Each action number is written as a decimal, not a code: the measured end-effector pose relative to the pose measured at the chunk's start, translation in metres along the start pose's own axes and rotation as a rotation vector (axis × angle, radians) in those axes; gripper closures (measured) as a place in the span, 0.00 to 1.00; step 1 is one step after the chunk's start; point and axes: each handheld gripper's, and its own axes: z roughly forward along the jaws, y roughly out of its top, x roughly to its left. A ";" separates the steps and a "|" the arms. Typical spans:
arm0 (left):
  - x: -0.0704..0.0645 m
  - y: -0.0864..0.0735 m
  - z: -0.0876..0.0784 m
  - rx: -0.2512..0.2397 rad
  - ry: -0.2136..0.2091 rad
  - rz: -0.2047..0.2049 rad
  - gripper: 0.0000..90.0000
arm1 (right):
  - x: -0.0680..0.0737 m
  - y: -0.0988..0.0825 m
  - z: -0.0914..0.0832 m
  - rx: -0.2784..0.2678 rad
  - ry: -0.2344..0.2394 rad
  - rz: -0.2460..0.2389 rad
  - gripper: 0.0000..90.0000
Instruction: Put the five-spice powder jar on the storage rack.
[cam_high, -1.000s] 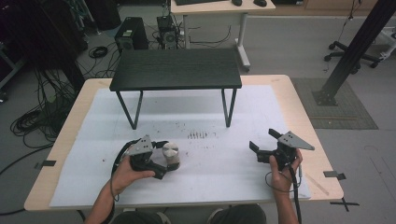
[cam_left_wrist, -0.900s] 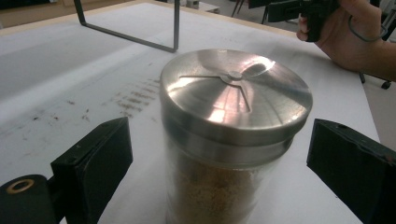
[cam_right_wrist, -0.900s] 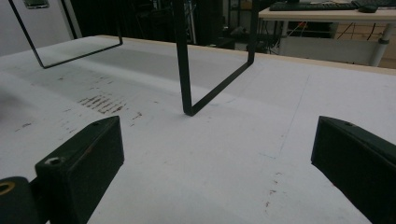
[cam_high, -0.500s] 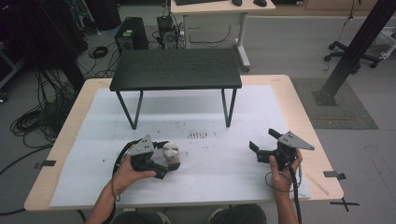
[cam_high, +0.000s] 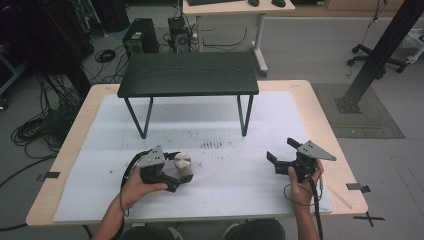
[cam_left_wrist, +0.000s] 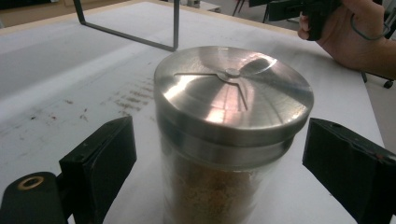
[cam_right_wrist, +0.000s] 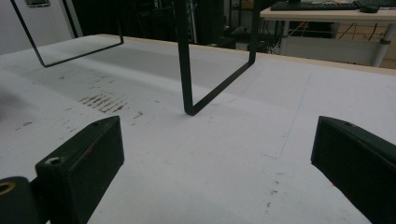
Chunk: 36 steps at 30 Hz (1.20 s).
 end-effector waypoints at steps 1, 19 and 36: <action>0.000 0.000 0.000 0.000 0.002 0.001 0.12 | 0.000 0.000 0.000 -0.001 0.000 0.000 0.03; 0.001 0.000 0.001 -0.006 0.012 0.007 0.19 | 0.000 0.000 -0.001 -0.004 -0.003 0.003 0.03; 0.001 -0.002 -0.001 0.000 0.020 0.010 0.27 | 0.000 0.000 0.000 0.000 -0.003 -0.001 0.03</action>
